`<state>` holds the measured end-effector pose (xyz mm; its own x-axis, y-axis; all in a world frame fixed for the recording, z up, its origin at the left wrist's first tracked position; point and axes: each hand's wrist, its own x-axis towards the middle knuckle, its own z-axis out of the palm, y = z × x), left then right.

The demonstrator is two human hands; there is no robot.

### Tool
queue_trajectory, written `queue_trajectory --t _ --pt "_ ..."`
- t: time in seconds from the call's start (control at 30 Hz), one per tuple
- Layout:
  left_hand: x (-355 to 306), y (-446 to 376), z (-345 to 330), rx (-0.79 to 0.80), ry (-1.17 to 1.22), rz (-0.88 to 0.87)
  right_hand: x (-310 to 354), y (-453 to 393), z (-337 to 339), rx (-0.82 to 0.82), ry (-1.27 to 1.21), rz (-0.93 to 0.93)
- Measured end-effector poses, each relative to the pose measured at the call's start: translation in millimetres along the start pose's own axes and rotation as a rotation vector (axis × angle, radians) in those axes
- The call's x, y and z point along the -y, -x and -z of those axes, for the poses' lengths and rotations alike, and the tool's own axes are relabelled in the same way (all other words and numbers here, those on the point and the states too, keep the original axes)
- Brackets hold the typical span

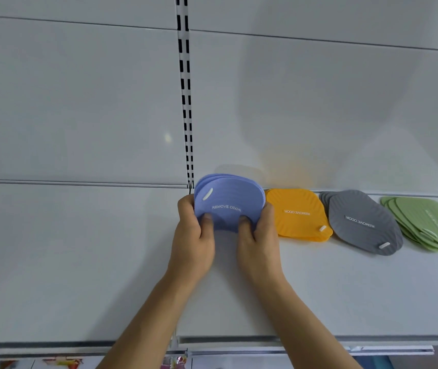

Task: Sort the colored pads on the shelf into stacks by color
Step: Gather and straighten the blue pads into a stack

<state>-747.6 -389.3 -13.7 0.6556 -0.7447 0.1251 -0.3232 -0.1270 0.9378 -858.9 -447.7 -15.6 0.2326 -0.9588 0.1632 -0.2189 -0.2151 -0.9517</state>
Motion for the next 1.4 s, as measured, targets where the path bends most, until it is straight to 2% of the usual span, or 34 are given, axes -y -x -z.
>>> queue_trajectory --t 0.1,0.23,0.43,0.63,0.77,0.87,1.07,1.4 --pt "0 -1 0 -0.015 0.018 0.004 -1 -1 1 -0.001 -0.004 -0.007" --pt "5 -5 -1 0.042 -0.02 0.062 -5 -5 4 0.037 0.039 -0.015" --pt "4 -7 2 0.074 -0.049 0.041 -8 -7 6 0.083 0.092 -0.012" --pt "9 -26 21 0.025 -0.341 -0.015 -5 -30 27 0.094 0.456 0.156" --pt "8 -40 28 -0.034 -0.375 -0.025 4 -44 20 0.134 0.498 0.139" --pt "17 -47 24 -0.006 -0.486 -0.072 -7 -44 10 0.142 0.56 0.122" --pt "29 -46 13 -0.044 -0.604 -0.204 -23 -41 8 0.06 0.64 0.234" --pt "39 -48 11 -0.083 -0.659 -0.218 -38 -42 3 -0.039 0.741 0.427"
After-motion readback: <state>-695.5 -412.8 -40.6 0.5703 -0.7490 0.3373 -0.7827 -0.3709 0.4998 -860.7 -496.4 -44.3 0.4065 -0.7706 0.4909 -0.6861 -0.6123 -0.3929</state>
